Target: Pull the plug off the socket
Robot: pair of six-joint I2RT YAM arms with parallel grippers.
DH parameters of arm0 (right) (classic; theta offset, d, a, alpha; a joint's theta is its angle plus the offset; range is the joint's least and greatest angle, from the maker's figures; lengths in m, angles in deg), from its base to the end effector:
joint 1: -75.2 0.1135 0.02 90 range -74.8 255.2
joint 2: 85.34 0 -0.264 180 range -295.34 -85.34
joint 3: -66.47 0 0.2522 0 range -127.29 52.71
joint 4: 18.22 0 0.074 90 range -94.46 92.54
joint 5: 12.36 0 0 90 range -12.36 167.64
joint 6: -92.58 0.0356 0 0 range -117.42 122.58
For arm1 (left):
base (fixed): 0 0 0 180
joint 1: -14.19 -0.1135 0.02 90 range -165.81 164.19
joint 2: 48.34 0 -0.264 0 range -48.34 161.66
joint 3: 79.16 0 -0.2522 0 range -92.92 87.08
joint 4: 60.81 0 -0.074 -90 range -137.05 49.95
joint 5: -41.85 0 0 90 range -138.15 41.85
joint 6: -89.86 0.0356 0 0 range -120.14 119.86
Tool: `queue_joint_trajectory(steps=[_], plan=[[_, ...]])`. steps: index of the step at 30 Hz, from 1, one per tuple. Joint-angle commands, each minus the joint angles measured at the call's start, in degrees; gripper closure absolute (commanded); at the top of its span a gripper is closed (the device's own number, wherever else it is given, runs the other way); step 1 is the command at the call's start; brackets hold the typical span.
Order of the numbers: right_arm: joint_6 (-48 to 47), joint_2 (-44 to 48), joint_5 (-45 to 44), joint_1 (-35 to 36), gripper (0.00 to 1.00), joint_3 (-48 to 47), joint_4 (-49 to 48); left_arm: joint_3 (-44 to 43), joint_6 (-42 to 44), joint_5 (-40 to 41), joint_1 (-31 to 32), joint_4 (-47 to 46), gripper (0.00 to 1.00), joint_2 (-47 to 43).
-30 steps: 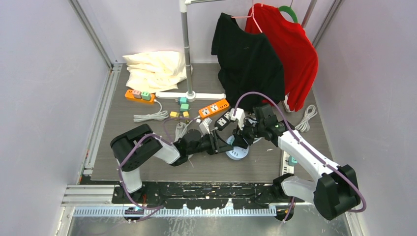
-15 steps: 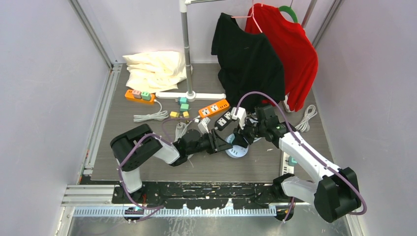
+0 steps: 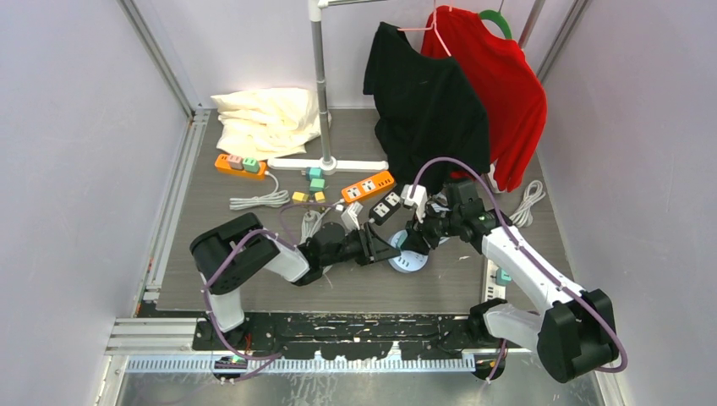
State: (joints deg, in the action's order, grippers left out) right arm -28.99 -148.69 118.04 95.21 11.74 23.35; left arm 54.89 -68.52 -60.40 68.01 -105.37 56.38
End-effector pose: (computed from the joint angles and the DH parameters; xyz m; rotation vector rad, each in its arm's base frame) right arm 0.1948 0.0955 0.2340 -1.2683 1.9250 0.7531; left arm 0.1848 -0.2654 0.1265 -0.0951 2.1739 -1.5900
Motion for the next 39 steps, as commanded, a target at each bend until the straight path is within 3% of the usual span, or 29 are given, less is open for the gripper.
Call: queue_joint_trajectory(steps=[1, 3, 5, 11, 15, 19, 21, 23, 29, 31, 34, 39], plan=[[4.81, 4.25, 3.86, 0.43, 0.99, -1.68, -5.20, 1.71, 4.39, 3.97, -1.35, 8.38, 1.00, 1.40], [9.86, 3.40, -11.55, 0.28, 0.99, -0.73, -10.85, 1.62, 4.47, 3.99, -1.32, 8.52, 1.00, 1.56], [10.68, 1.87, -19.22, 0.00, 0.99, -1.18, -11.84, 1.45, 4.57, 4.01, -1.31, 8.88, 1.00, 1.62], [10.24, 1.90, -22.47, 0.05, 0.99, -1.31, -11.33, 0.97, 4.83, 3.98, -1.35, 9.55, 1.00, 1.53], [9.38, 2.55, -9.66, 0.76, 0.99, -1.41, -8.75, 0.57, 4.97, 3.52, -1.35, 10.03, 1.00, 1.53], [8.86, 2.14, 12.61, 0.97, 0.99, -2.53, -4.87, -0.09, 5.74, 2.10, -1.41, 10.41, 1.00, 1.42], [10.38, 2.04, 15.72, 0.79, 0.99, -3.04, -4.84, -0.11, 6.10, 1.25, -1.54, 10.57, 1.00, 1.26], [12.76, 1.90, 10.85, -0.20, 0.99, -2.92, -6.91, 0.23, 6.32, 0.74, -1.87, 10.59, 1.00, 1.06], [11.50, 0.76, -16.89, -1.74, 0.99, -2.71, -8.80, 1.21, 6.50, 0.44, -2.61, 10.67, 1.00, 0.38], [10.87, 0.62, -20.10, -1.73, 0.99, -2.63, -8.81, 0.94, 6.48, 0.27, -2.76, 10.97, 1.00, 0.45], [10.33, 1.00, -12.52, -1.66, 0.99, -2.64, -7.43, 0.16, 6.50, -0.20, -2.69, 11.28, 1.00, 0.98], [9.83, 2.13, 14.30, -1.40, 0.99, -3.18, -3.77, -0.21, 6.33, -0.49, -2.75, 11.34, 1.00, 1.59]])
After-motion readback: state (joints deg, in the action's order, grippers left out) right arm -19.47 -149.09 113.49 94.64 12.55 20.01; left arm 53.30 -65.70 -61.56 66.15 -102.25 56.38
